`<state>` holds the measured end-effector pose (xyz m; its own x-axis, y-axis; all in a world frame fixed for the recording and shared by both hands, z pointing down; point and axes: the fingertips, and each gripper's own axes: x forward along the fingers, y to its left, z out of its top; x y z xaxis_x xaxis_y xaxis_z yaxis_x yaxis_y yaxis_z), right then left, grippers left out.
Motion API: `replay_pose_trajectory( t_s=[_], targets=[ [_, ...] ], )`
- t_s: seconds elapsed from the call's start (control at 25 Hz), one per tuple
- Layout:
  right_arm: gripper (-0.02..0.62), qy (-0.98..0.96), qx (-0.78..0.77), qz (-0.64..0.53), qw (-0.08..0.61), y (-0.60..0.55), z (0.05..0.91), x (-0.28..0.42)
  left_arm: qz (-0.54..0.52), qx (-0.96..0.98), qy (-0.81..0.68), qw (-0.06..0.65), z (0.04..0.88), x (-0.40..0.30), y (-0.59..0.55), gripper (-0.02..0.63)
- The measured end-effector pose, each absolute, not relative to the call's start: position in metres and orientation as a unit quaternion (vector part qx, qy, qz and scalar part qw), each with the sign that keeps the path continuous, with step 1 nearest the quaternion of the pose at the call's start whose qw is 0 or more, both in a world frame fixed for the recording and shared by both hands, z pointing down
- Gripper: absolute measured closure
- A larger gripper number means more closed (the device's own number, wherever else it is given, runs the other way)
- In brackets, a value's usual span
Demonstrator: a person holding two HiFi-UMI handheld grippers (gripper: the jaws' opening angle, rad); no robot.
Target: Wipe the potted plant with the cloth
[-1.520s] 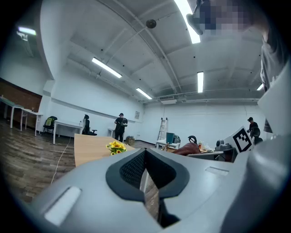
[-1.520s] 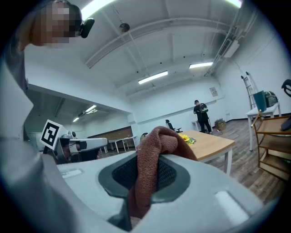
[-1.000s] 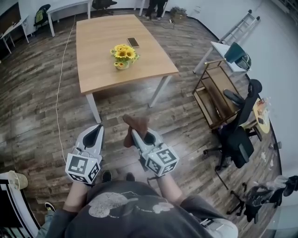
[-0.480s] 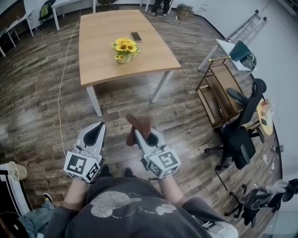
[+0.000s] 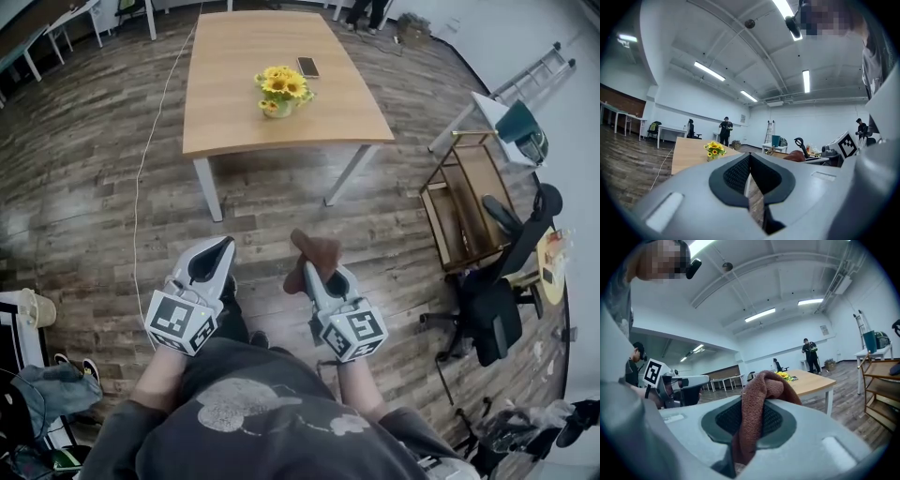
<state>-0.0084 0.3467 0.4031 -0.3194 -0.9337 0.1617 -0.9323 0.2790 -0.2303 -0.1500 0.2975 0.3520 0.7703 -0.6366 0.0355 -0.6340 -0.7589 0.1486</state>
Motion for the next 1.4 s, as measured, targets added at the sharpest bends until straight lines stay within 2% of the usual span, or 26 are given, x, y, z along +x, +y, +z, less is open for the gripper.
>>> replay_pose_trajectory(
  t_s=[0.36,0.68,0.96,1.28,1.36,1.4],
  targets=[
    [0.541,0.777,-0.611,-0.152,0.000,0.282,0.413,0.018,-0.005,0.941,-0.322,0.100,0.378,-0.125,0.215,0.587],
    [0.541,0.755,-0.638,-0.151,0.003,0.172,0.403,0.034,-0.002,0.947,-0.303,0.102,0.381,-0.108,0.106,0.586],
    [0.541,0.724,-0.668,-0.169,0.002,0.085,0.404,0.044,0.004,0.955,-0.267,0.130,0.405,-0.100,0.027,0.586],
    [0.541,0.694,-0.698,-0.175,0.017,0.021,0.414,0.059,0.008,0.960,-0.257,0.108,0.412,-0.092,-0.031,0.586],
    [0.541,0.692,-0.700,-0.179,0.017,0.012,0.419,0.058,0.012,0.961,-0.256,0.103,0.416,-0.089,-0.044,0.576],
    [0.541,0.692,-0.699,-0.181,0.017,0.008,0.421,0.059,0.013,0.961,-0.257,0.101,0.418,-0.088,-0.050,0.536]
  ],
)
